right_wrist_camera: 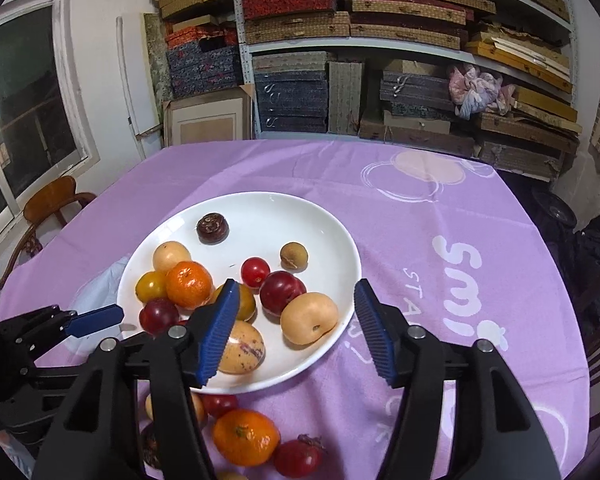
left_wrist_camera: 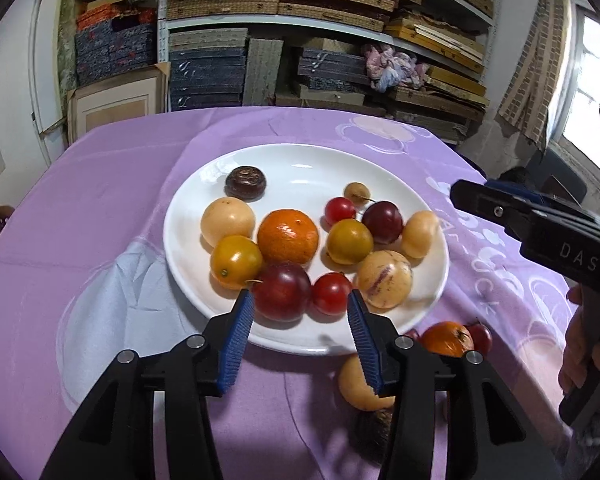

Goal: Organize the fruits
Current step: 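Carry the plum and apple onto the white plate and open both tools, then close the left tool around the large tan round fruit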

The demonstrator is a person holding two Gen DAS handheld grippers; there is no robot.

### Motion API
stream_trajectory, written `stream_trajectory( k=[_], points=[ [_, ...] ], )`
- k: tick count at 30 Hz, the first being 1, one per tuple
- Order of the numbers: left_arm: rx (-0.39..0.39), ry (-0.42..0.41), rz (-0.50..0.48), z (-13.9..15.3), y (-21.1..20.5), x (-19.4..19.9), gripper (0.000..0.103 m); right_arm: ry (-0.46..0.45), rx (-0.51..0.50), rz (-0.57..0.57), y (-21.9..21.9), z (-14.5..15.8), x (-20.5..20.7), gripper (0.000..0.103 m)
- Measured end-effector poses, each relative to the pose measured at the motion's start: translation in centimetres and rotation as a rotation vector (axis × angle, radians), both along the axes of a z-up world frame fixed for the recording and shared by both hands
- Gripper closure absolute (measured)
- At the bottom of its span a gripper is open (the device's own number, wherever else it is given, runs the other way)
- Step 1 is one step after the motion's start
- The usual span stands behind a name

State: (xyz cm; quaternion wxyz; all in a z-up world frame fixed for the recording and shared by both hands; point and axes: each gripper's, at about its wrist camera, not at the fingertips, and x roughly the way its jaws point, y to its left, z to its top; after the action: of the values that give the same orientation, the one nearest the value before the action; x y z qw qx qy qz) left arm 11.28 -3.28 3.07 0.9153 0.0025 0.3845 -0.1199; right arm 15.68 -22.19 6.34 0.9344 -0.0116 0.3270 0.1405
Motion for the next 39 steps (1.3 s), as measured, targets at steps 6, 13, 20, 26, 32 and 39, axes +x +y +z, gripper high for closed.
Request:
stream_trajectory(
  k=[6,13,20,26,32,39],
  points=[
    [0.123,-0.042,-0.148,-0.6,-4.3,-2.9,0.054,-0.042,-0.013,0.046,-0.6,2.1,-2.5,0.039],
    [0.116,-0.002,-0.161,-2.4,-4.4,-2.7,0.05,-0.055,0.042,0.03,-2.2,3.3,-3.3,0.038],
    [0.109,0.05,-0.172,-3.5,-5.0,-2.8,0.048,-0.059,0.045,0.027,-2.3,3.6,-3.4,0.032],
    [0.03,0.128,-0.076,-4.5,-2.6,-1.0,0.046,-0.053,0.059,0.025,-2.3,3.8,-3.2,0.032],
    [0.065,0.122,-0.024,-4.5,-1.0,-1.4,0.048,-0.03,0.058,0.032,-2.3,3.6,-3.0,0.032],
    [0.034,0.114,0.051,-4.2,2.1,-0.9,0.056,0.044,-0.016,0.097,-1.4,1.1,-3.7,0.032]
  ],
)
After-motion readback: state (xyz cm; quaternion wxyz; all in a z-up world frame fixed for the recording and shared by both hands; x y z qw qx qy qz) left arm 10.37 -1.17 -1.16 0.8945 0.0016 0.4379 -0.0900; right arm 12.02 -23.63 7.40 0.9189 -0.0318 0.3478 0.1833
